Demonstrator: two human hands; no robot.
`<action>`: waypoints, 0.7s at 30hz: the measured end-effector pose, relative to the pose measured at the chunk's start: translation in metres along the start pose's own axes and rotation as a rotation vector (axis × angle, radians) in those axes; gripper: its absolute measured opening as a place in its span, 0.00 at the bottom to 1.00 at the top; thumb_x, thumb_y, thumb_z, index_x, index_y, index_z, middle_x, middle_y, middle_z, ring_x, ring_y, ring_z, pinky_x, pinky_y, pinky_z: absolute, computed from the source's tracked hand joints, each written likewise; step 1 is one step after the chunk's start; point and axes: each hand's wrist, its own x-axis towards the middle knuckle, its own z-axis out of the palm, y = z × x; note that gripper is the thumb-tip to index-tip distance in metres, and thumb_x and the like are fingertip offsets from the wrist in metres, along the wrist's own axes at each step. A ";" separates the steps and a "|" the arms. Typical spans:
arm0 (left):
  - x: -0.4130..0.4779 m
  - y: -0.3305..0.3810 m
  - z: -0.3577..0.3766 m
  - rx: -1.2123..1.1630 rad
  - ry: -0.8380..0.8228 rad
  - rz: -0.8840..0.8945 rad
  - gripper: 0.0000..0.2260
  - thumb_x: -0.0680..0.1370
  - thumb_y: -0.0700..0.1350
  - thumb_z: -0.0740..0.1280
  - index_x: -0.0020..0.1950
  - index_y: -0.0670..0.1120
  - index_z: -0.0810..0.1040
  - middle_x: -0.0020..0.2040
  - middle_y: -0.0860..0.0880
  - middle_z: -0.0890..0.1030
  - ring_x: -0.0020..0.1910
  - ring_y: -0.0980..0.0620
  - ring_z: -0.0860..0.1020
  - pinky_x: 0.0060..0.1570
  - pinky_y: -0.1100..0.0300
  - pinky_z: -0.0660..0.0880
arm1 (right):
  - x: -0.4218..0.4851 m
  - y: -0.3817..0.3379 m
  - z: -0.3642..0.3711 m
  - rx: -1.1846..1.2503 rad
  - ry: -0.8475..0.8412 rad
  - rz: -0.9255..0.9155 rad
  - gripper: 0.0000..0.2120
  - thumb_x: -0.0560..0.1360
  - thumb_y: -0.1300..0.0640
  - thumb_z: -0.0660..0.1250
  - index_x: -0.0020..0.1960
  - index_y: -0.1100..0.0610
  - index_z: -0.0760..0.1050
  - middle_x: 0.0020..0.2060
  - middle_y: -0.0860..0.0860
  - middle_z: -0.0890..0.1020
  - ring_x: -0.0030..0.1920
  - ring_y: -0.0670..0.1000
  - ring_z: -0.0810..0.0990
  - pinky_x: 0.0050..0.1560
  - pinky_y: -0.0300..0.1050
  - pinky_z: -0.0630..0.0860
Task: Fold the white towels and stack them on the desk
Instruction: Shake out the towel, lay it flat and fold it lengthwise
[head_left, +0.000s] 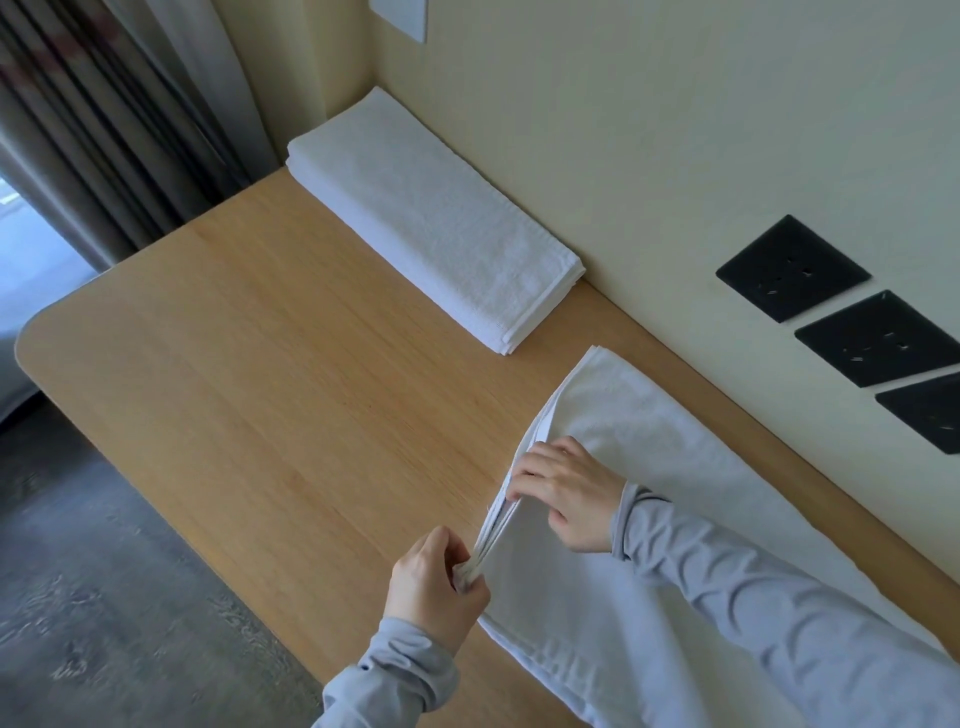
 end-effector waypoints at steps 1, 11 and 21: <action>0.000 0.000 0.000 0.000 0.000 -0.002 0.09 0.65 0.36 0.70 0.36 0.45 0.70 0.32 0.51 0.74 0.31 0.51 0.70 0.33 0.67 0.67 | 0.000 0.001 0.002 -0.024 -0.002 0.010 0.24 0.66 0.67 0.58 0.60 0.52 0.74 0.56 0.47 0.73 0.60 0.48 0.68 0.61 0.42 0.58; -0.004 -0.006 0.000 -0.057 -0.008 0.054 0.17 0.60 0.34 0.70 0.31 0.53 0.67 0.29 0.52 0.73 0.25 0.60 0.67 0.29 0.69 0.68 | 0.045 0.046 -0.033 -0.457 -0.199 0.147 0.23 0.69 0.68 0.62 0.61 0.52 0.72 0.57 0.49 0.74 0.62 0.53 0.64 0.63 0.52 0.59; 0.018 -0.021 -0.014 -0.110 -0.038 -0.066 0.11 0.60 0.36 0.74 0.31 0.48 0.74 0.27 0.51 0.77 0.30 0.58 0.74 0.31 0.69 0.70 | 0.030 0.117 -0.081 -0.648 -0.321 0.355 0.16 0.73 0.57 0.64 0.60 0.50 0.77 0.57 0.47 0.74 0.65 0.51 0.61 0.68 0.54 0.54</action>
